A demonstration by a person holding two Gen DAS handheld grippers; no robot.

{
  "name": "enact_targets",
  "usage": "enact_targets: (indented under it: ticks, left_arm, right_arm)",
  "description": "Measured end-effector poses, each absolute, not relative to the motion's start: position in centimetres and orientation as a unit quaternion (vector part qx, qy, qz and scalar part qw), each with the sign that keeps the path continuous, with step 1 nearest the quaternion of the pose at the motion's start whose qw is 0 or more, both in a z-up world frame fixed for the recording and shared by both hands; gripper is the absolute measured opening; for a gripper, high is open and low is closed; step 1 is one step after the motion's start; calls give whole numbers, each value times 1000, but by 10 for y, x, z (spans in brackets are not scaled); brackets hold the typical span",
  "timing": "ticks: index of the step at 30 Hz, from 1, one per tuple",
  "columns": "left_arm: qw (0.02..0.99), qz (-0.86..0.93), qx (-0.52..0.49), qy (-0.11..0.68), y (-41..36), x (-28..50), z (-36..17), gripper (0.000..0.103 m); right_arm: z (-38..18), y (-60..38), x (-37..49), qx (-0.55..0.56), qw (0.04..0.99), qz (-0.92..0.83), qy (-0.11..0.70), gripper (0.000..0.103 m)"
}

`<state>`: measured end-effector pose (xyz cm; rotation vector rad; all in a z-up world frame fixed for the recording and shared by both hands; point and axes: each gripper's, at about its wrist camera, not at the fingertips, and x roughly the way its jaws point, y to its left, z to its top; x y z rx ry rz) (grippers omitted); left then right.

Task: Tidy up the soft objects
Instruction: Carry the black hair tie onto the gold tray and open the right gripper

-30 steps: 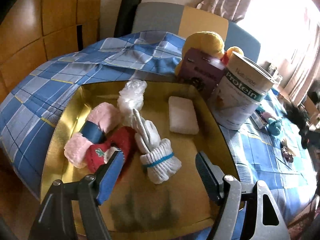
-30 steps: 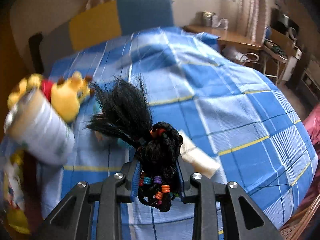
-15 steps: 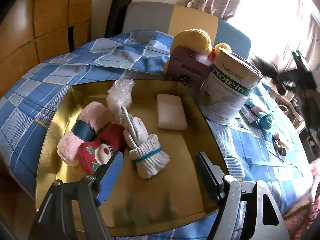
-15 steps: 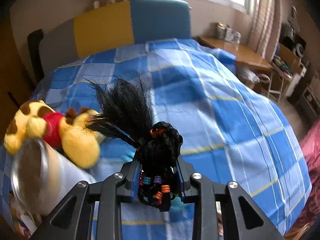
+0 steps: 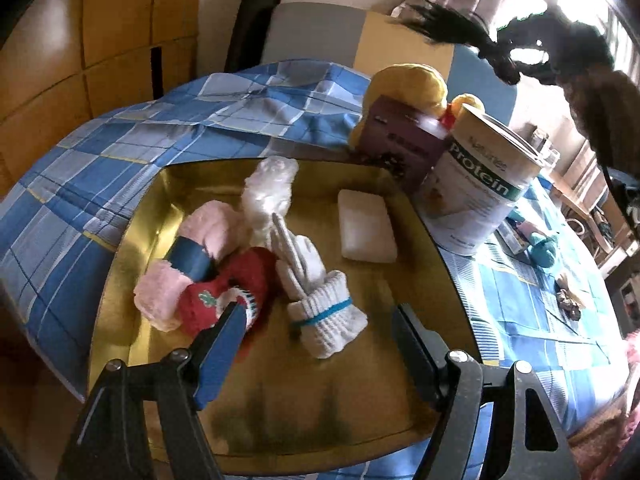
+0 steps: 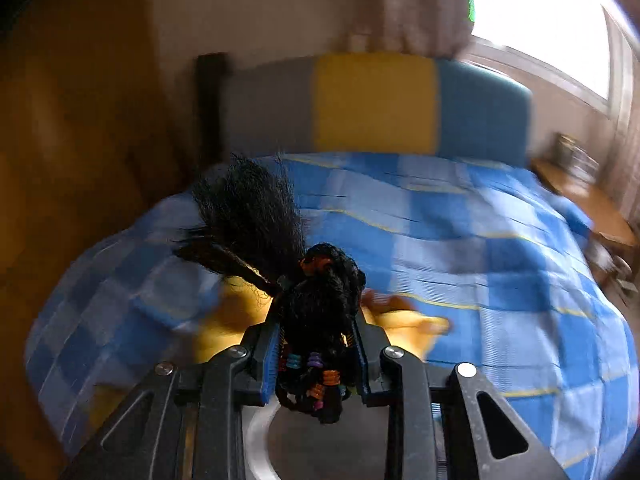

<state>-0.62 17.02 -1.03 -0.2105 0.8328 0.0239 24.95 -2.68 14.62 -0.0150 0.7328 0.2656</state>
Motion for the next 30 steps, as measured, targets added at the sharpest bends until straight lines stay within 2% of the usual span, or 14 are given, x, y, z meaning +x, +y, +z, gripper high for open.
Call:
enact_targets:
  ticks: [11,18,30]
  left_arm:
    - [909,36,-107,400,181,-13,-10,76]
    - [910,50,-110,397,187,-19,-10,77]
    - [907,67,-120,397,199,-23,-15,77]
  right_arm:
    - [104,42,151,-76,889,233,386,29]
    - [68,53,101,-112,883,217,401,29]
    - [0,44,63,-57,853,179,486,31]
